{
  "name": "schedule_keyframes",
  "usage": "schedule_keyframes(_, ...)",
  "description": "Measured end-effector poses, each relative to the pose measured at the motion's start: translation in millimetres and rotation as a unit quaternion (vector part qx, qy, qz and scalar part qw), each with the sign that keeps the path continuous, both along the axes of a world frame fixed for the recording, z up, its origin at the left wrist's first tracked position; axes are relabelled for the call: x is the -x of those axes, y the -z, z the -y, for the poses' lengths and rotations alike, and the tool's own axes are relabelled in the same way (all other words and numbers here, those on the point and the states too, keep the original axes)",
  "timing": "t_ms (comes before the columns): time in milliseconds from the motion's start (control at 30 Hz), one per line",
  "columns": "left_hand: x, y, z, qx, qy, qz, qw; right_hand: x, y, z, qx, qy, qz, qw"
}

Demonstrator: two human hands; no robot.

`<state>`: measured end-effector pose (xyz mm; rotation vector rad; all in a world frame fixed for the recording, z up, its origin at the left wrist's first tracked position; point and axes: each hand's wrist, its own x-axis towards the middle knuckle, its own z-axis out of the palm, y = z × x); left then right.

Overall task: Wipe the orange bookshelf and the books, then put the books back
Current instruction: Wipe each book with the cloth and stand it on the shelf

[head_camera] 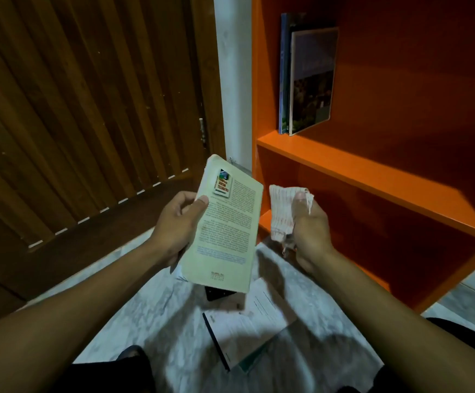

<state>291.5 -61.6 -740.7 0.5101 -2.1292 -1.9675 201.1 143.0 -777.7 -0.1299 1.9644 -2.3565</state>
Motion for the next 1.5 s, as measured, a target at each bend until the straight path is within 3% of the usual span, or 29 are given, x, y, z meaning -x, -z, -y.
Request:
schedule_keyframes(100,-3,-1,-23,-0.018,0.054,0.005,0.998,0,-9,9,-0.006,0.038,-0.042,0.998)
schedule_keyframes(267,0,8,-58,-0.044,0.093,0.017,0.995,-17,-21,25,-0.013,0.002,-0.129,0.992)
schedule_keyframes(767,35,8,-30,-0.251,-0.110,-0.021,0.961,-63,18,17,-0.124,-0.212,-0.148,0.958)
schedule_keyframes(1100,33,0,12,-0.186,-0.177,-0.034,0.966,-63,21,7,-0.167,-0.301,-0.151,0.927)
schedule_keyframes(1200,29,-4,21,-0.206,-0.185,-0.049,0.960,-58,30,3,-0.291,-0.314,-0.169,0.888)
schedule_keyframes(1300,23,-12,25,-0.246,-0.166,-0.065,0.953,-51,46,3,-0.324,-0.286,-0.122,0.894)
schedule_keyframes(1400,16,-21,22,-0.259,-0.121,-0.075,0.955,-39,47,1,-0.201,-0.233,0.025,0.951)
schedule_keyframes(1500,8,-26,15,-0.260,-0.063,-0.070,0.961,-22,37,4,-0.038,-0.198,0.210,0.957)
